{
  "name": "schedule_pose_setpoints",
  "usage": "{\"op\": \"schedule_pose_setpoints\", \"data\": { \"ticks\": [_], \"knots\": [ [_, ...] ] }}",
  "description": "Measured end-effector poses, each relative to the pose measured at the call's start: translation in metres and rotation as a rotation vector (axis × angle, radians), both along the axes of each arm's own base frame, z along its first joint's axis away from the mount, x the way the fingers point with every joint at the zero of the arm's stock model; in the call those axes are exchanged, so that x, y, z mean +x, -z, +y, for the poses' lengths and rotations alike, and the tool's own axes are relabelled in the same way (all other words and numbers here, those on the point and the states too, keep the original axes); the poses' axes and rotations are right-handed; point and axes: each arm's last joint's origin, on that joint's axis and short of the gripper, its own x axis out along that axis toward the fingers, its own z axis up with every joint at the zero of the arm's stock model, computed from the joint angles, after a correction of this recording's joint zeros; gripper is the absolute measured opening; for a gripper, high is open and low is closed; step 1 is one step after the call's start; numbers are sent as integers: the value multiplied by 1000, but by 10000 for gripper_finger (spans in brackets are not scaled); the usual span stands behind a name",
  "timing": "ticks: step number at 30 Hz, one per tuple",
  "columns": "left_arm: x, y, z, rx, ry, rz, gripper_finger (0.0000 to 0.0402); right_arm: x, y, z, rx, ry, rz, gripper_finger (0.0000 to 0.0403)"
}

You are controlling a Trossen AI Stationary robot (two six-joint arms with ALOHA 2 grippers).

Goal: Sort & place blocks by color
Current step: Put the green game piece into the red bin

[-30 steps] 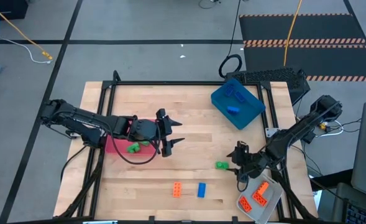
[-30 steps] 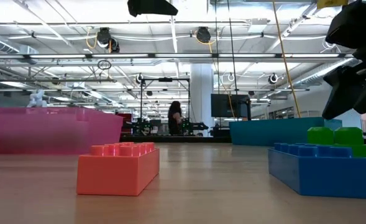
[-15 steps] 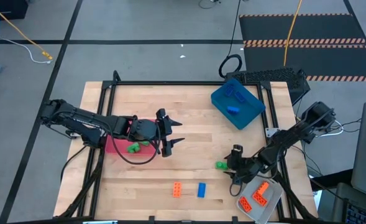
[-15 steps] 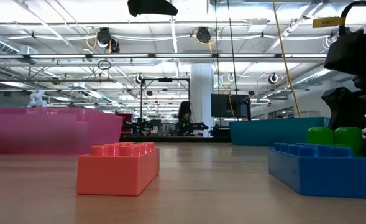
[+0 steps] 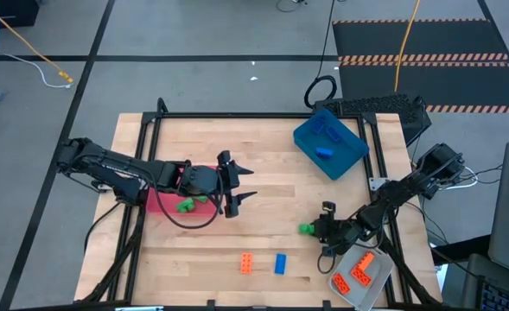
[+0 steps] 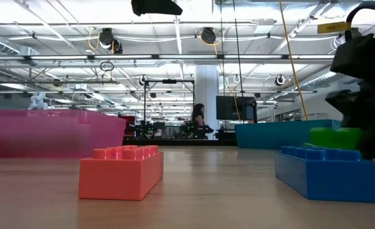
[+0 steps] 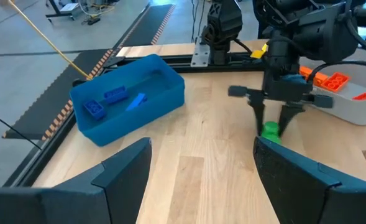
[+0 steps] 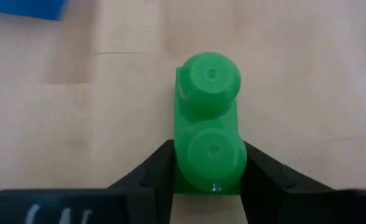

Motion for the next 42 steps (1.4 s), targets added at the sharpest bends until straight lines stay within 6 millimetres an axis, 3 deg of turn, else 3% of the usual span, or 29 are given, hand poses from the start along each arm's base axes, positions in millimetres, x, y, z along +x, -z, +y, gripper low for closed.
{"op": "schedule_pose_setpoints", "data": {
  "ticks": [9,18,24,42],
  "knots": [
    [1,-3,-1,94,42,-15,285,29,-37,-15,-209,-72,-334,125],
    [11,11,-5,113,104,36,285,55,-97,-60,-492,-48,-694,125],
    [13,8,-2,109,102,1,285,62,-102,-81,-448,-130,-752,125],
    [36,20,7,22,139,-66,285,63,-104,-78,-380,-187,-802,125]
  ]
}}
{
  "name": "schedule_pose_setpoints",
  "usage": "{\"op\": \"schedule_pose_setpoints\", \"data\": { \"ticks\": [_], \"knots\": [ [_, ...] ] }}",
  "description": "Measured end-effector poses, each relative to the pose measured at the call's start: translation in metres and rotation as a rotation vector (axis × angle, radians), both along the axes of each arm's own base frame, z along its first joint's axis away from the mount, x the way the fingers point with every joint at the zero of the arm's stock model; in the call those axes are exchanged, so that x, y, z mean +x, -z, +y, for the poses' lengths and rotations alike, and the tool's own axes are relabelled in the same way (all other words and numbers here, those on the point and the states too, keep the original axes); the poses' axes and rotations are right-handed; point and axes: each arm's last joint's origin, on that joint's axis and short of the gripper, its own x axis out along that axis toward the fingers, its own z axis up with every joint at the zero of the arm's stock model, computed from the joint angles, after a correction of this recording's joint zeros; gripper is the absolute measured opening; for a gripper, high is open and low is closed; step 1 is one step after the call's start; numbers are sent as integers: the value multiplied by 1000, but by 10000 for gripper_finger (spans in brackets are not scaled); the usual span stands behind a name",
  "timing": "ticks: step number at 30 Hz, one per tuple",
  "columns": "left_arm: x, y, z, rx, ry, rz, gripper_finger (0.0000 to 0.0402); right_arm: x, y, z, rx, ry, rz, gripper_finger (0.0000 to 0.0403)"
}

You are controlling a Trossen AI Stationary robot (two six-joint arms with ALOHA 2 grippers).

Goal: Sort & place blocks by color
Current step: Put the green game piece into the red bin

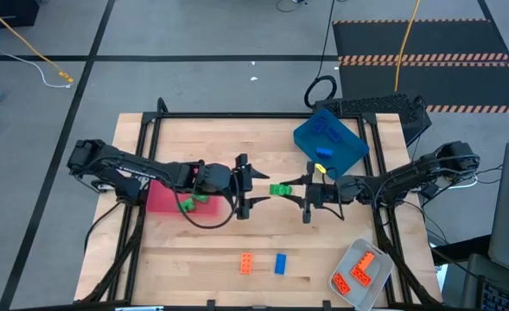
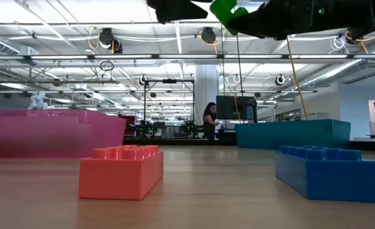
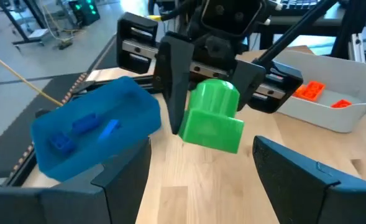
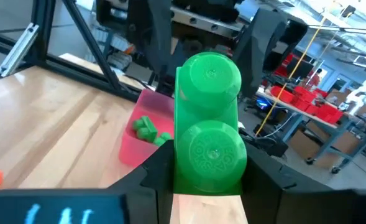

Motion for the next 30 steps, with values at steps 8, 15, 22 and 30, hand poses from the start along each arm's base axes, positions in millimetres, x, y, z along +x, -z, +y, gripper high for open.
{"op": "schedule_pose_setpoints", "data": {
  "ticks": [8,15,22,30],
  "knots": [
    [14,10,3,-21,46,-32,285,0,0,-1,-1,6,-2,125],
    [24,17,7,-12,48,-69,285,0,1,-1,-3,7,8,125],
    [24,18,8,-10,48,-68,285,0,1,-1,-3,9,8,125],
    [24,18,8,-16,44,-61,252,0,0,-1,-3,15,5,125]
  ]
}}
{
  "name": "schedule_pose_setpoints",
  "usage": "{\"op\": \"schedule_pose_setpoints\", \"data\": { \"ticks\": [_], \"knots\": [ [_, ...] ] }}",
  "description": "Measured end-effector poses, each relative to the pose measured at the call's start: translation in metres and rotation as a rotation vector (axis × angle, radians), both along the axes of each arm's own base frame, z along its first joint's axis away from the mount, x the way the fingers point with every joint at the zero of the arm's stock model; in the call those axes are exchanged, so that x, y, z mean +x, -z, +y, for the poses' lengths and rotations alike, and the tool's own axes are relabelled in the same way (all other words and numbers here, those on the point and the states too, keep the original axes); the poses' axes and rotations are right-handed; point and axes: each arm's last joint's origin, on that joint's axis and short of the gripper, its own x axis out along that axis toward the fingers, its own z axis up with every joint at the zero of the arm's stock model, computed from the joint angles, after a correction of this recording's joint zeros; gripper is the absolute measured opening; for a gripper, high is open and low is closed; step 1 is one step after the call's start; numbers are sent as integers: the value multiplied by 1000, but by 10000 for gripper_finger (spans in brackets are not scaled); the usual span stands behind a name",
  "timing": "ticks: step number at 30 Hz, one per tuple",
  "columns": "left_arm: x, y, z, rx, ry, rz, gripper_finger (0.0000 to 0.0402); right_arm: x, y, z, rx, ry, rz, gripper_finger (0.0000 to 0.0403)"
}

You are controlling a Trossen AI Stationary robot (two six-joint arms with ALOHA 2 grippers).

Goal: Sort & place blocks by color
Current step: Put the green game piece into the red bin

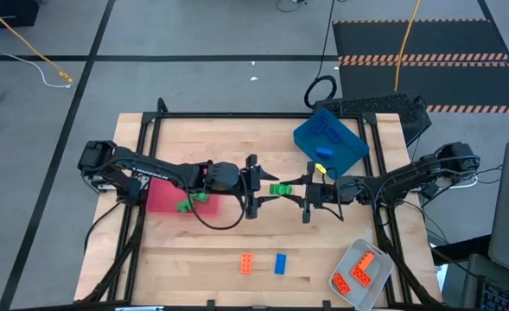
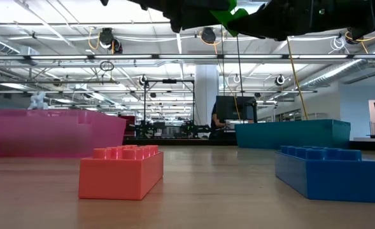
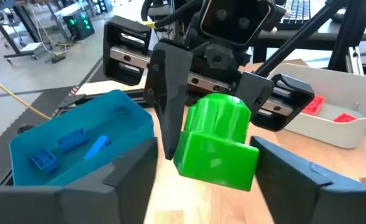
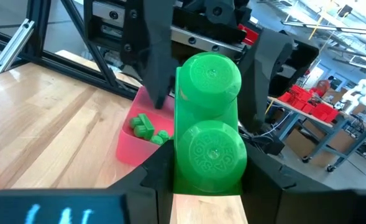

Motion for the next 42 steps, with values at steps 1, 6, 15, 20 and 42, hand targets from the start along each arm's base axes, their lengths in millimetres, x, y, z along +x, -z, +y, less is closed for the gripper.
{"op": "schedule_pose_setpoints", "data": {
  "ticks": [1,6,15,20,42],
  "knots": [
    [0,0,0,3,1,-1,239,0,0,0,0,1,0,125],
    [0,1,0,22,20,7,156,0,0,-2,8,10,-4,125],
    [-1,1,-5,83,64,10,133,1,0,-7,77,12,-15,167],
    [-1,2,-5,86,58,22,133,1,-1,-7,77,25,-19,242],
    [-107,-11,-1,17,-591,538,140,-1,11,-10,-3,89,108,258]
  ]
}}
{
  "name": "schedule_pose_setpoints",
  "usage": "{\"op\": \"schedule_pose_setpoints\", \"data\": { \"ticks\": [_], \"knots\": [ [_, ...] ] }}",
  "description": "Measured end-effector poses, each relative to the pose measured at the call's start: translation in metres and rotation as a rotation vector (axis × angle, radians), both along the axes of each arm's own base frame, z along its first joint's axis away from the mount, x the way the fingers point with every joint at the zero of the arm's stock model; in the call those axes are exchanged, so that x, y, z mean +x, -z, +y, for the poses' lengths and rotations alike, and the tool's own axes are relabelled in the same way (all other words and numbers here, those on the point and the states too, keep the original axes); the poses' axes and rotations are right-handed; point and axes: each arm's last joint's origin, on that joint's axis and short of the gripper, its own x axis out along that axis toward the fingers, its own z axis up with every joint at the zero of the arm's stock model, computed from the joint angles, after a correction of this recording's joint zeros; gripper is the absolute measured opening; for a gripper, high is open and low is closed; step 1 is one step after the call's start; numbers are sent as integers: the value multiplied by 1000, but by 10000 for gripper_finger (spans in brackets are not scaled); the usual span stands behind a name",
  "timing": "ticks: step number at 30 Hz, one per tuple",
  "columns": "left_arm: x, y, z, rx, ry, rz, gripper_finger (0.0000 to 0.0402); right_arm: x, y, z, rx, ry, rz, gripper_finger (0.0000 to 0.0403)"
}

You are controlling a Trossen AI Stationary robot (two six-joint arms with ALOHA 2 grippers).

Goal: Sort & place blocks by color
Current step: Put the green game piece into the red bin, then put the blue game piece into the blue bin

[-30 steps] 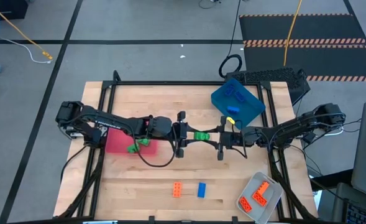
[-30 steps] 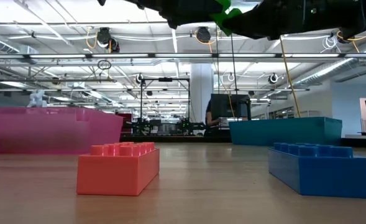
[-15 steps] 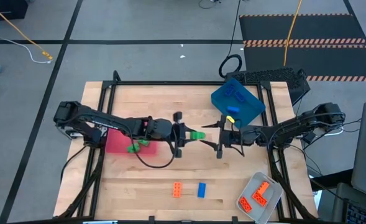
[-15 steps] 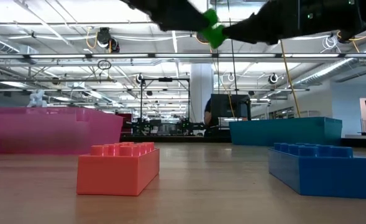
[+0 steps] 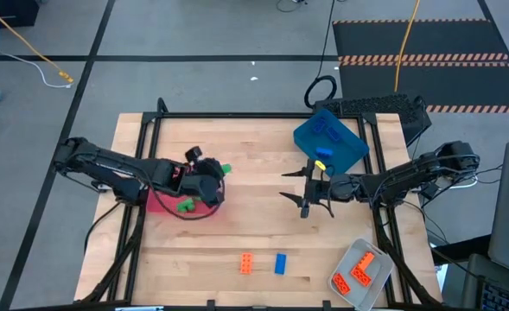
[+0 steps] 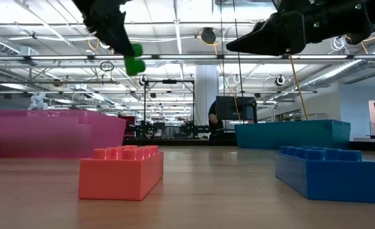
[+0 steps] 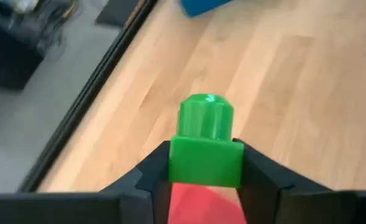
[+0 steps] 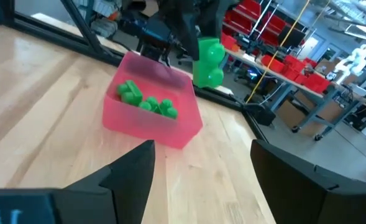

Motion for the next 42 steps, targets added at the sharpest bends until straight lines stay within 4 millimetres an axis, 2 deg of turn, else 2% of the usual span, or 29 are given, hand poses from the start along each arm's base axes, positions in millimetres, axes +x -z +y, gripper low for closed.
{"op": "schedule_pose_setpoints", "data": {
  "ticks": [4,10,15,20,30,42],
  "knots": [
    [-22,12,4,-66,-196,145,137,0,1,0,15,0,5,258],
    [-36,24,7,-123,-378,219,134,0,1,0,31,2,1,258],
    [-50,34,7,-233,-555,288,149,0,1,0,30,1,6,258],
    [-70,40,10,-203,-743,355,153,0,2,0,25,1,12,258],
    [-74,58,11,-209,-748,373,165,0,2,0,25,0,12,258],
    [-71,59,11,-223,-730,357,276,0,1,0,26,2,9,258]
  ]
}}
